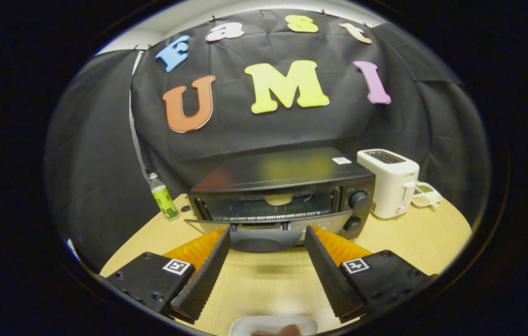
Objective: Open the toaster oven, put the food inside, and close the toaster oven door.
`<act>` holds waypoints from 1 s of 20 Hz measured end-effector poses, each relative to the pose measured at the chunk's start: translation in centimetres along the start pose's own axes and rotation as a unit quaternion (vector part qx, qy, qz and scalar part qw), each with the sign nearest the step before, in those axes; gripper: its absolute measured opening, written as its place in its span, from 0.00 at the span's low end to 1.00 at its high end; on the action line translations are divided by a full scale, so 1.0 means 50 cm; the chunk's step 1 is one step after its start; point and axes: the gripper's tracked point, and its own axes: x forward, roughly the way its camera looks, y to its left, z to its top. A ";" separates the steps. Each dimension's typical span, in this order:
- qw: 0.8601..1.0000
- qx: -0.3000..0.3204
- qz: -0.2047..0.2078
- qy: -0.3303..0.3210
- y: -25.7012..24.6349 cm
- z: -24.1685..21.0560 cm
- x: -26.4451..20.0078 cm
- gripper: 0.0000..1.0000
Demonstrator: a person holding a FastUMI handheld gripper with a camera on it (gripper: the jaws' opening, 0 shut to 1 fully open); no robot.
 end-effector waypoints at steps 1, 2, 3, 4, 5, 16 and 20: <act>1.000 -0.013 -0.001 -0.015 0.004 0.018 -0.013 1.00; 0.999 -0.023 -0.002 -0.026 0.011 0.034 -0.025 1.00; 0.999 -0.029 0.001 -0.035 0.018 0.049 -0.039 1.00; 0.998 -0.032 0.002 -0.045 0.024 0.063 -0.055 1.00; 0.998 -0.033 0.003 -0.054 0.028 0.082 -0.071 1.00; 0.987 -0.022 -0.011 -0.160 0.045 0.294 -0.388 1.00; 0.983 -0.036 -0.033 -0.176 0.042 0.302 -0.480 1.00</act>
